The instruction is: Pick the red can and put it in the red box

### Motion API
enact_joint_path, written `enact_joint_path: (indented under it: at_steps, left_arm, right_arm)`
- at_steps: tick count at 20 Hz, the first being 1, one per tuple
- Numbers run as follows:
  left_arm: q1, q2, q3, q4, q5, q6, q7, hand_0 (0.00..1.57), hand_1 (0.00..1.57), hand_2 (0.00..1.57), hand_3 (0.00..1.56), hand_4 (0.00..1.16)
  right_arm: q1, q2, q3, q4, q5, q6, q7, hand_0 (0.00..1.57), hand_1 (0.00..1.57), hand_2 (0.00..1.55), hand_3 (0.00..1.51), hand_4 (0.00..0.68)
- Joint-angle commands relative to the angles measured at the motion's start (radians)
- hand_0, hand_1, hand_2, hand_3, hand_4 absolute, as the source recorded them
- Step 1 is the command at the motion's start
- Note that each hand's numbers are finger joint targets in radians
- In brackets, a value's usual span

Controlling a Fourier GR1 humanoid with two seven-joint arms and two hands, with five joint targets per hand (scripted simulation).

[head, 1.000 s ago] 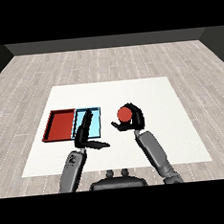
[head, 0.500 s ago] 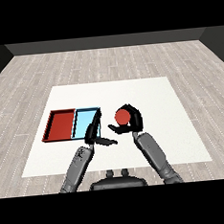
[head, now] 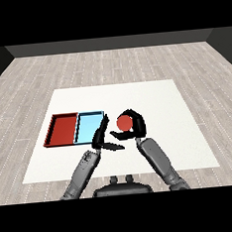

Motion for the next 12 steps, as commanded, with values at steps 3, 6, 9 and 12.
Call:
enact_joint_path:
  at_steps: [3,6,9,12]
  left_arm:
    - [-0.032,-0.001,0.013,0.077,0.052,-0.013,-0.030,0.00,0.00,0.00,0.00,0.00]
    - [-0.062,-0.001,0.021,0.070,0.078,-0.025,-0.003,0.00,0.00,0.00,0.00,0.00]
    - [-0.076,-0.001,-0.062,0.094,0.092,0.045,-0.041,0.00,0.00,0.00,0.00,0.00]
    - [-0.095,-0.001,-0.146,0.121,0.146,0.117,-0.083,0.00,0.00,0.00,0.00,0.00]
  right_arm:
    - [0.021,0.001,0.038,0.040,-0.020,0.013,-0.068,1.47,1.47,1.43,1.39,0.664]
    - [0.036,0.001,0.083,0.045,-0.033,-0.024,-0.113,1.47,1.47,1.44,1.39,0.676]
    - [-0.040,0.001,0.138,0.050,-0.080,-0.098,-0.075,1.44,1.44,1.43,1.39,0.661]
    - [-0.070,0.001,0.126,0.051,-0.121,-0.106,-0.056,1.47,1.47,1.43,1.40,0.644]
